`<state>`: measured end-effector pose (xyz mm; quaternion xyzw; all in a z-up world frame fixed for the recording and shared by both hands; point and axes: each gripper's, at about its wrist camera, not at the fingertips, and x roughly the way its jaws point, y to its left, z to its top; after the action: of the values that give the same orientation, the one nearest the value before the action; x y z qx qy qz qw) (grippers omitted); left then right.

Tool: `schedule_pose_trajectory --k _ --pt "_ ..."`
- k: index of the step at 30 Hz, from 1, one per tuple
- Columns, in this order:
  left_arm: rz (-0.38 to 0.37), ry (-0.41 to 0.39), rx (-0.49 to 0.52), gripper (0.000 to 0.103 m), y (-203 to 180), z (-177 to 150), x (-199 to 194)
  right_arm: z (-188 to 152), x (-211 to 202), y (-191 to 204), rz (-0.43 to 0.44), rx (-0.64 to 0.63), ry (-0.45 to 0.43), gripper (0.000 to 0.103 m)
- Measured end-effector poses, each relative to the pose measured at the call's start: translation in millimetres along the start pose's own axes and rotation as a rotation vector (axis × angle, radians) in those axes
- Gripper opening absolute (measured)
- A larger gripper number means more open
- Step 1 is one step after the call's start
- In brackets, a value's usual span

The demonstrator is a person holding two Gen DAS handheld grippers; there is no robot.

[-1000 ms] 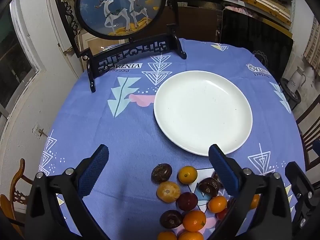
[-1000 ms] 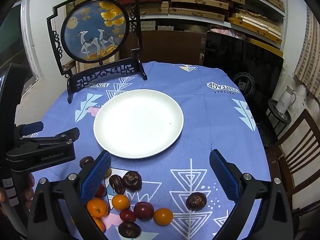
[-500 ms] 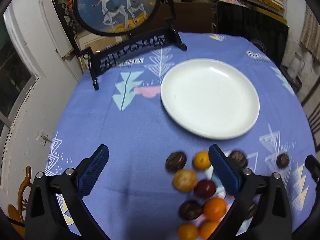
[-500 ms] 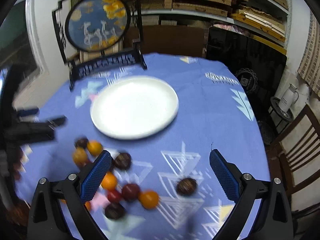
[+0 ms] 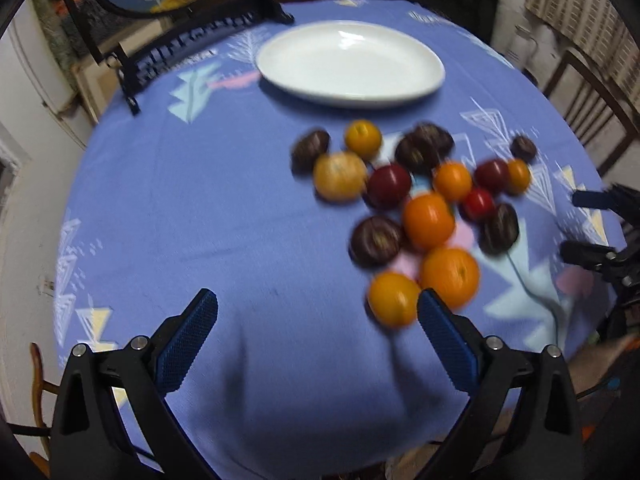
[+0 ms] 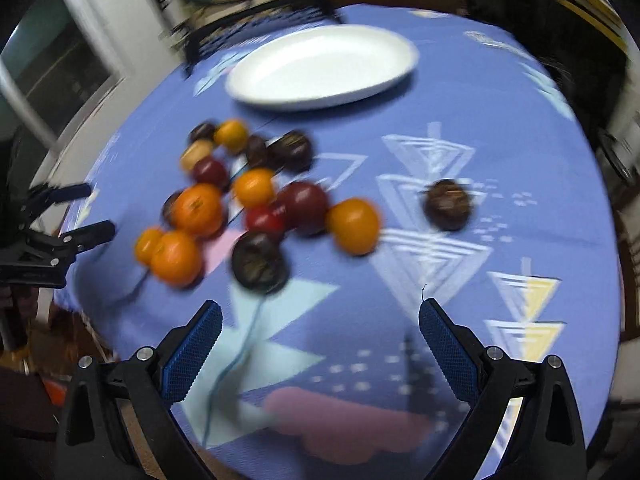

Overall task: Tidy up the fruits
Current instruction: 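Lower both tools toward the fruit cluster beside the white plate, then grasp a dark water chestnut with the right tool while the left tool grasps a kumquat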

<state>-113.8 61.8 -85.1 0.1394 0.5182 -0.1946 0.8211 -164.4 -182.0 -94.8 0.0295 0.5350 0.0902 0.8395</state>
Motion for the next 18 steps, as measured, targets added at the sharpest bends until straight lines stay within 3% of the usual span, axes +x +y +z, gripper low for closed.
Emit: schedule_pose_trajectory --k 4,10,13,15,16,18 --pt "-0.011 0.016 0.003 0.098 -2 -12 0 0 18 27 -0.012 -0.096 0.021 0.099" --pt "-0.012 0.054 0.062 0.098 -10 -16 10 10 37 42 -0.024 -0.115 0.02 0.096" --pt "-0.018 0.062 0.083 0.098 -15 -16 19 13 45 47 -0.034 -0.141 0.041 0.08" --pt "-0.021 0.058 0.09 0.098 -19 -14 26 12 49 42 -0.008 -0.135 0.066 0.051" --pt "-0.019 0.057 0.09 0.098 -20 -11 28 13 48 39 0.006 -0.124 0.052 0.045" --pt "-0.028 0.053 0.085 0.098 -23 -7 33 13 44 31 0.062 -0.065 0.05 0.044"
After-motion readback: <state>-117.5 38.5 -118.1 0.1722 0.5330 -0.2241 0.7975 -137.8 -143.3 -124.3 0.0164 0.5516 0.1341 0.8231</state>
